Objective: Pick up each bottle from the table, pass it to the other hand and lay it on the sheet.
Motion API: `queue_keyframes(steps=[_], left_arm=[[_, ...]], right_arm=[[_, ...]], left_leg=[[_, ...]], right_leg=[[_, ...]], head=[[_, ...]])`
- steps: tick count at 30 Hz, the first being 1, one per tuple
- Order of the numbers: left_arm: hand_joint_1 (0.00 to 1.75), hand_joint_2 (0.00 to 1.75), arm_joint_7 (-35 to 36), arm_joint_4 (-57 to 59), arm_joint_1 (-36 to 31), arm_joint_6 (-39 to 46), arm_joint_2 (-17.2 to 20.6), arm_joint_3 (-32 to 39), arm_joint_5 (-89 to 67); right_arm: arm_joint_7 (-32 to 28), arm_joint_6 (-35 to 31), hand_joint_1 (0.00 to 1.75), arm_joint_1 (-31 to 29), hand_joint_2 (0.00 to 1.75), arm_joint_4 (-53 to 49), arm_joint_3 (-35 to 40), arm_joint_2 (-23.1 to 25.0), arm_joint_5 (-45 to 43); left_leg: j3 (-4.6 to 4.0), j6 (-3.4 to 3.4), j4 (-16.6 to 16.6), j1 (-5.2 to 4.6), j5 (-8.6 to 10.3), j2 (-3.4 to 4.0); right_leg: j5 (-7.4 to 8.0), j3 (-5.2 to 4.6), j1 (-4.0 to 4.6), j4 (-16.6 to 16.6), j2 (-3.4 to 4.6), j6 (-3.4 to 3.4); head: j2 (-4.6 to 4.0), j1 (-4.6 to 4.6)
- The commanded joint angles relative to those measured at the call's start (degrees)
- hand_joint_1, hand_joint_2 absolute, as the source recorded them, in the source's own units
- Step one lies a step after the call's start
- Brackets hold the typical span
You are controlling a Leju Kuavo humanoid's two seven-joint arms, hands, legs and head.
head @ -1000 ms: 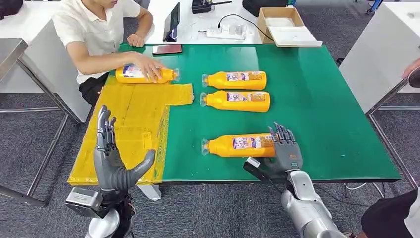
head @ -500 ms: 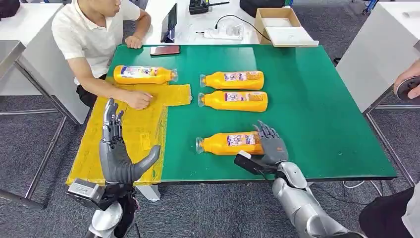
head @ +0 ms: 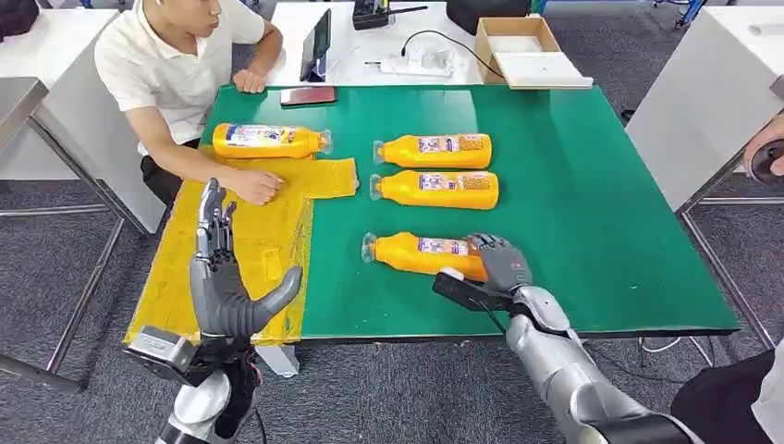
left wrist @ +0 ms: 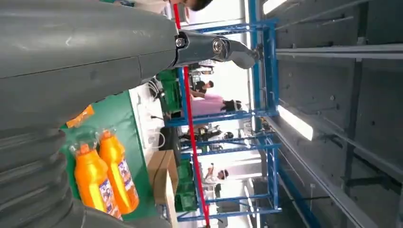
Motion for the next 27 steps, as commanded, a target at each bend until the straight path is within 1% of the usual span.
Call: queue_keyframes(steps=[1,2,3,4,5,6,7,8,10,12,14,18,19,21,23,24,25,27], left_arm=[[0.0,1.75,0.5,4.0,-2.4,-0.4,0.5,-1.4,0.7],[0.0,1.75,0.5,4.0,-2.4,-0.4,0.5,-1.4,0.7],[0.0,1.75,0.5,3.9,-2.3,-0.4,0.6,-1.4,0.8],[0.0,1.75,0.6,3.8,-2.1,-0.4,0.6,-1.4,0.9],[0.0,1.75,0.7,3.7,-1.8,-0.4,0.6,-1.3,0.9],[0.0,1.75,1.1,3.7,-1.2,-0.3,0.6,-1.0,1.0],[0.0,1.75,2.0,3.8,-0.5,-0.1,0.2,-0.4,1.9],[0.0,1.75,4.2,4.3,0.2,-0.1,-0.5,0.7,4.1],[0.0,1.75,9.5,6.3,0.8,0.6,-2.0,2.5,9.2],[0.0,1.75,14.9,10.5,0.4,2.4,-2.7,3.4,14.7],[0.0,1.75,16.5,15.2,0.4,3.6,-2.7,3.4,17.9],[0.0,1.75,17.1,17.1,1.0,-1.9,-1.2,-0.4,22.3],[0.0,1.75,17.2,16.9,1.2,-1.8,-1.2,-0.7,22.3],[0.0,1.75,17.2,16.9,1.2,-1.8,-1.2,-0.7,22.3],[0.0,1.75,18.7,15.3,1.6,-5.5,-0.1,-2.9,23.3],[0.0,1.75,18.4,14.8,1.9,-6.5,0.3,-3.8,22.8],[0.0,1.75,17.7,14.2,2.1,-7.3,0.5,-4.6,22.2],[0.0,1.75,17.4,13.7,2.4,-7.6,0.4,-5.0,21.9]], right_arm=[[0.4,4.6,1.75,3.4,1.75,6.1,1.4,-1.2,-1.7],[0.4,4.6,1.75,3.4,1.75,6.1,1.4,-1.2,-1.7],[-0.7,4.5,1.75,3.6,1.75,5.6,0.6,-0.9,-2.9],[-3.0,4.9,1.75,4.0,1.75,5.1,-1.2,-0.5,-5.4],[-5.8,4.9,1.75,4.4,1.75,4.4,-2.8,0.0,-8.1],[-10.0,4.1,1.75,5.2,1.75,3.1,-4.9,1.0,-11.6],[-13.1,2.4,1.75,6.0,1.75,1.6,-5.7,1.7,-13.8],[-16.6,0.2,1.75,7.1,1.75,-0.9,-7.1,3.0,-17.4],[-21.5,-1.1,1.75,9.9,1.75,-6.7,-8.2,4.6,-23.1],[-22.9,-2.8,1.75,14.6,1.75,-17.3,-6.7,5.8,-29.4],[-22.6,-3.2,1.75,19.6,1.75,-28.8,-4.9,6.8,-35.3],[-22.8,-8.3,1.75,23.3,1.75,-40.3,-0.1,7.0,-41.1],[-22.6,-8.5,1.75,23.5,1.75,-41.0,0.3,6.9,-41.2],[-22.6,-8.5,1.75,23.5,1.75,-41.0,0.3,6.9,-41.2],[-24.4,-11.1,1.75,23.7,1.75,-41.9,1.2,7.2,-42.3],[-24.9,-12.2,1.75,24.0,1.75,-42.4,1.7,7.4,-42.0],[-25.0,-12.7,1.75,24.0,1.75,-42.3,2.3,7.7,-41.9],[-25.2,-13.2,1.75,24.2,1.75,-42.2,2.8,8.1,-41.8]], left_leg=[[0.33,-0.06,-0.1,0.08,-0.04,-0.25],[0.36,-0.09,-0.1,0.1,-0.05,-0.34],[0.49,-0.01,0.0,0.07,-0.16,-0.25],[0.42,-0.05,-0.1,0.12,-0.09,-0.4],[0.56,0.0,-0.1,0.09,-0.18,-0.27],[0.53,-0.03,-0.1,0.11,-0.14,-0.31],[0.59,-0.01,-0.2,0.11,-0.15,-0.25],[0.59,-0.04,-0.3,0.14,-0.12,-0.27],[0.7,-0.05,-0.2,0.13,-0.19,-0.13],[0.68,-0.01,-0.2,0.08,-0.24,-0.03],[0.58,-0.04,-0.2,0.07,-0.23,-0.12],[0.13,-0.03,-0.1,0.08,-0.25,-0.17],[-0.04,-0.02,-0.1,0.06,-0.26,-0.11],[-0.32,0.06,-0.1,0.04,-0.18,-0.24],[-0.37,0.03,-0.1,0.07,-0.22,-0.2],[-0.41,0.04,-0.1,0.06,-0.2,-0.19],[-0.33,-0.01,-0.1,0.08,-0.27,-0.17],[-0.53,0.03,0.0,0.02,-0.19,-0.28]], right_leg=[[-0.09,0.29,0.09,-0.1,-0.3,-0.08],[-0.09,0.24,0.12,-0.1,-0.4,-0.07],[-0.21,0.12,0.09,-0.1,-0.27,0.0],[-0.18,0.11,0.14,-0.2,-0.45,-0.06],[-0.28,0.17,0.1,-0.2,-0.28,-0.09],[-0.24,0.18,0.13,-0.2,-0.35,-0.11],[-0.18,0.46,0.12,-0.3,-0.27,0.0],[-0.14,0.78,0.16,-0.4,-0.32,-0.05],[-0.14,0.86,0.15,-0.3,-0.19,-0.08],[-0.16,0.83,0.09,-0.2,-0.04,-0.05],[-0.18,0.73,0.09,-0.2,-0.14,-0.08],[-0.21,0.35,0.09,-0.1,-0.14,-0.07],[-0.21,0.16,0.07,0.0,-0.07,-0.05],[-0.19,-0.07,0.03,0.0,-0.11,0.01],[-0.22,-0.12,0.06,0.0,-0.1,-0.01],[-0.2,-0.21,0.04,0.0,-0.07,0.0],[-0.27,-0.12,0.07,0.0,-0.1,-0.05],[-0.21,-0.26,-0.01,0.0,-0.15,-0.01]], head=[[-0.02,0.0],[0.0,0.0],[0.0,0.0],[0.0,0.02],[-0.02,0.0],[0.0,0.0],[0.0,0.0],[0.0,0.0],[-0.02,0.0],[0.0,0.0],[-0.02,-0.02],[0.0,-0.04],[-0.02,-0.02],[-0.02,0.0],[-0.02,0.0],[0.0,-0.02],[0.0,-0.02],[-0.02,0.0]])
